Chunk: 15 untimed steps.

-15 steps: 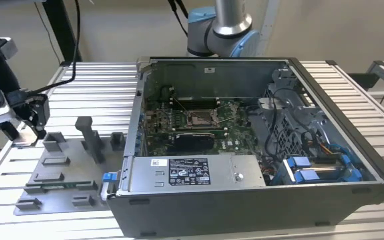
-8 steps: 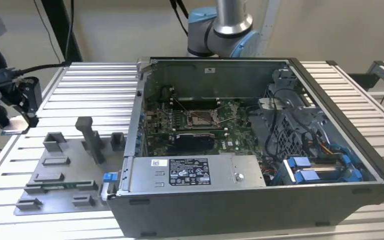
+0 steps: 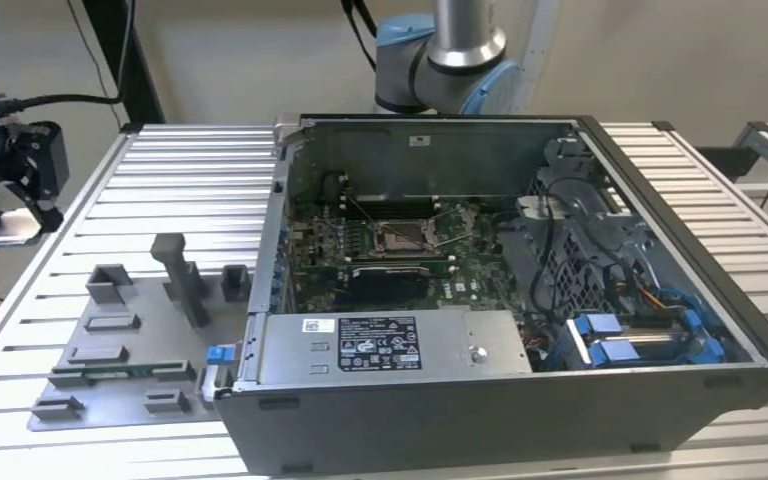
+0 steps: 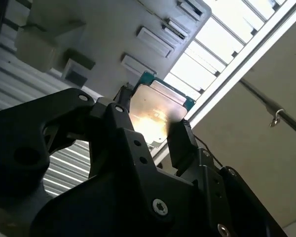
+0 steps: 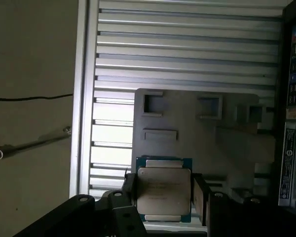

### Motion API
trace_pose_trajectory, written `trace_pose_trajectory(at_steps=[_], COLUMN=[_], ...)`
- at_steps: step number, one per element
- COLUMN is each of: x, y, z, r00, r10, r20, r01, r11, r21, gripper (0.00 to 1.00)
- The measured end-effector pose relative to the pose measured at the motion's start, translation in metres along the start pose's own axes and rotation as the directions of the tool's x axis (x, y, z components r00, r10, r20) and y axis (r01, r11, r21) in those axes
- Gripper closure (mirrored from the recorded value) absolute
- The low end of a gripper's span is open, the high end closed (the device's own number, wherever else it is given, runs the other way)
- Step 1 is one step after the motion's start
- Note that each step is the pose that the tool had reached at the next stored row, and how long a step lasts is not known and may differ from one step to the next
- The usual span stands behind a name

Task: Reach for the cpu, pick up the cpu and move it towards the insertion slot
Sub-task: 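Pick up the cpu and move it towards the insertion slot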

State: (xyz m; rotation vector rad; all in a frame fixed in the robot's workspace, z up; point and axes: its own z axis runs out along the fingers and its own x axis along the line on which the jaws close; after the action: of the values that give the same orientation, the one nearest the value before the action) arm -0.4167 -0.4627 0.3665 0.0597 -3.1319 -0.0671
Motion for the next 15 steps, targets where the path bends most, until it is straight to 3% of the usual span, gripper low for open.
trace_pose_trajectory(at_steps=[15], x=[0.0006], y=[0.0031], z=[-0.0678], r00=[1.0], r10=[0.0], r20=[0.0004], r01=[0.0], r11=[1.0], r21=[0.0003], gripper=[1.0])
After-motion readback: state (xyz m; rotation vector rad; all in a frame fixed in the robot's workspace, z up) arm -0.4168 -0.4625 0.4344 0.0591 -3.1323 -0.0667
